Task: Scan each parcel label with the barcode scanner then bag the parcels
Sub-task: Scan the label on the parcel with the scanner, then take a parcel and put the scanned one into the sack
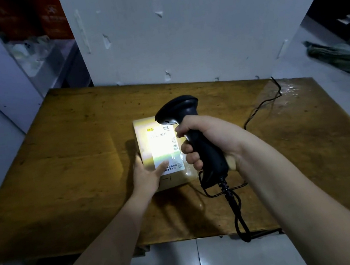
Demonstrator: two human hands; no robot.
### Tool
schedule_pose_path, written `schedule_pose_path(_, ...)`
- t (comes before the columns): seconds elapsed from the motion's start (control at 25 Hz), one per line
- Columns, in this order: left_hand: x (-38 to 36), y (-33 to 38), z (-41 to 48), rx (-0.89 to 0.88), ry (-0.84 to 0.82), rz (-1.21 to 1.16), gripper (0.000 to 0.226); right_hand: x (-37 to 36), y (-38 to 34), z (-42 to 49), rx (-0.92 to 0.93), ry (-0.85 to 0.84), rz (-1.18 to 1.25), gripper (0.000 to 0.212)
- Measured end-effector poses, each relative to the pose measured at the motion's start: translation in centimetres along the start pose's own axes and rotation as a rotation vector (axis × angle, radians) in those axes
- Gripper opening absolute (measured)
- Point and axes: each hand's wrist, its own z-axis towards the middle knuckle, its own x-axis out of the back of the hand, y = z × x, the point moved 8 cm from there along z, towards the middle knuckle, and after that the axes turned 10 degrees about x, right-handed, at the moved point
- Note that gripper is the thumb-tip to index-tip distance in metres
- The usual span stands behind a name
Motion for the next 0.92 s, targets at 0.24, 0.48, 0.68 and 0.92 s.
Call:
schedule_pose_path(0.24, 0.1, 0.3, 0.0, -0.035, -0.006, -0.030, 0.099, 0.1, -0.3, -0.3, -0.004, 0.005, 0.035, 0.011)
schedule_pose_path(0.48, 0.1, -0.2, 0.7, 0.005, 0.028, -0.056, 0.086, 0.3, -0.1, -0.5, -0.020, -0.004, 0.035, 0.015)
schedule_pose_path(0.68, 0.2, -0.7, 0.6, 0.033, 0.015, -0.140, 0.077, 2.6, 0.4, 1.0, 0.064, 0.150, -0.111, 0.017)
schedule_pose_path(0.92, 5.1, -0.8, -1.1, 0.011, 0.076, -0.193, 0.055, 10.8, 8.3, 8.0, 0.100, 0.437, -0.739, 0.033)
